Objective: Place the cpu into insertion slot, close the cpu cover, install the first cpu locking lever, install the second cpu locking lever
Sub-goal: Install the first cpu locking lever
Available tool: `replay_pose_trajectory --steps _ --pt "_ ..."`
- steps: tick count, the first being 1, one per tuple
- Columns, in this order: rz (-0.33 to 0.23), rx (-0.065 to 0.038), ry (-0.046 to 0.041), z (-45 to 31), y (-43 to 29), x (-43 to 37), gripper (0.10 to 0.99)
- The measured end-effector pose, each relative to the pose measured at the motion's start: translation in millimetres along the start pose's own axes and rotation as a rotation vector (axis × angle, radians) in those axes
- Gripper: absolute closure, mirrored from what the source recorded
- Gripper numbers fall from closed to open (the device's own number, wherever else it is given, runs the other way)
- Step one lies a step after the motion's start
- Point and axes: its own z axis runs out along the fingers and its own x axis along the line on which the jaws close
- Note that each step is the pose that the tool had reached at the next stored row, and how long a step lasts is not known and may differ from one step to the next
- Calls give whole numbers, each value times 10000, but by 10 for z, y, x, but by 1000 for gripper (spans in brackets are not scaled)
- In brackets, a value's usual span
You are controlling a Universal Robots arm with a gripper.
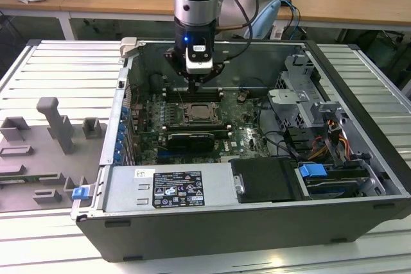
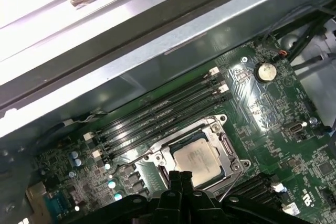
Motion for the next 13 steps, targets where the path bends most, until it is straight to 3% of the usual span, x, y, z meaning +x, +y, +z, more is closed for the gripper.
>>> replay_pose_trajectory --steps 13 --pt "-1185 17 77 0 0 0 980"
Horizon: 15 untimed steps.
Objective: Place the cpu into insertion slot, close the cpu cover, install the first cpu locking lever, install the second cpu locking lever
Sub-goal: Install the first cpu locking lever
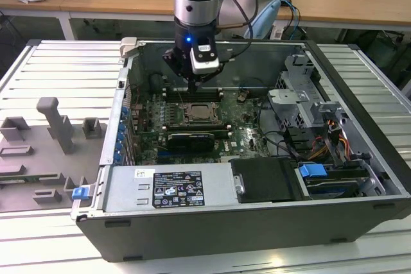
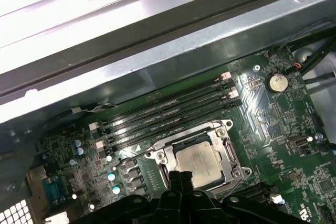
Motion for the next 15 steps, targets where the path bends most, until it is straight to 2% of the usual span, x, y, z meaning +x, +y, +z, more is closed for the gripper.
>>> replay_pose_trajectory --steps 12,15 --pt "-1098 15 72 0 0 0 980" --pt "-1631 22 107 0 0 0 980"
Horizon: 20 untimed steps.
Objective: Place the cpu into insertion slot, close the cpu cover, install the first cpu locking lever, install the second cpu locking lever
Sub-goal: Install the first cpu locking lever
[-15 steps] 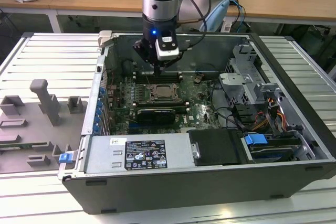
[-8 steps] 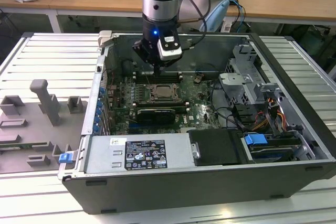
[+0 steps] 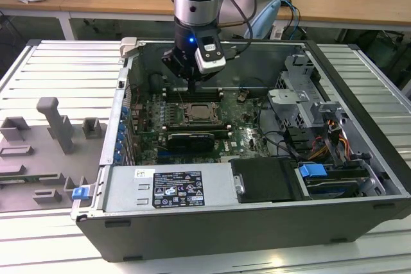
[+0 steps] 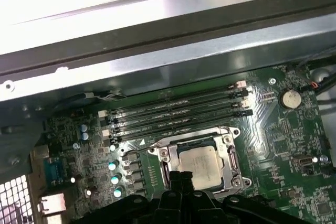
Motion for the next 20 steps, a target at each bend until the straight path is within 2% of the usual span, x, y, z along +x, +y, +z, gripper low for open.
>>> replay_pose_trajectory --steps 6,20 --pt "-738 11 48 0 0 0 980" --pt "-2020 29 131 0 0 0 980"
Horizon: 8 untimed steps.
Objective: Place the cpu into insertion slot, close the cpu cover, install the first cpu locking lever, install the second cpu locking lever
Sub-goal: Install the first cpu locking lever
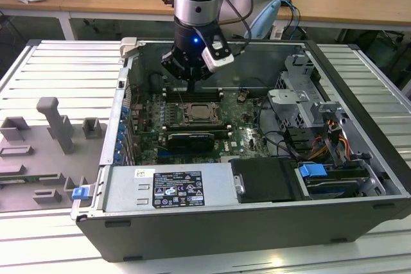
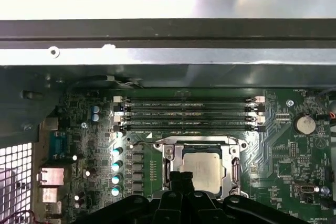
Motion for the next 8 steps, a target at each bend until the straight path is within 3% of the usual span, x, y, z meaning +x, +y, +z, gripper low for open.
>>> replay_pose_trajectory --steps 5,8 --pt "-451 6 30 0 0 0 980" --pt "-1399 20 91 0 0 0 980"
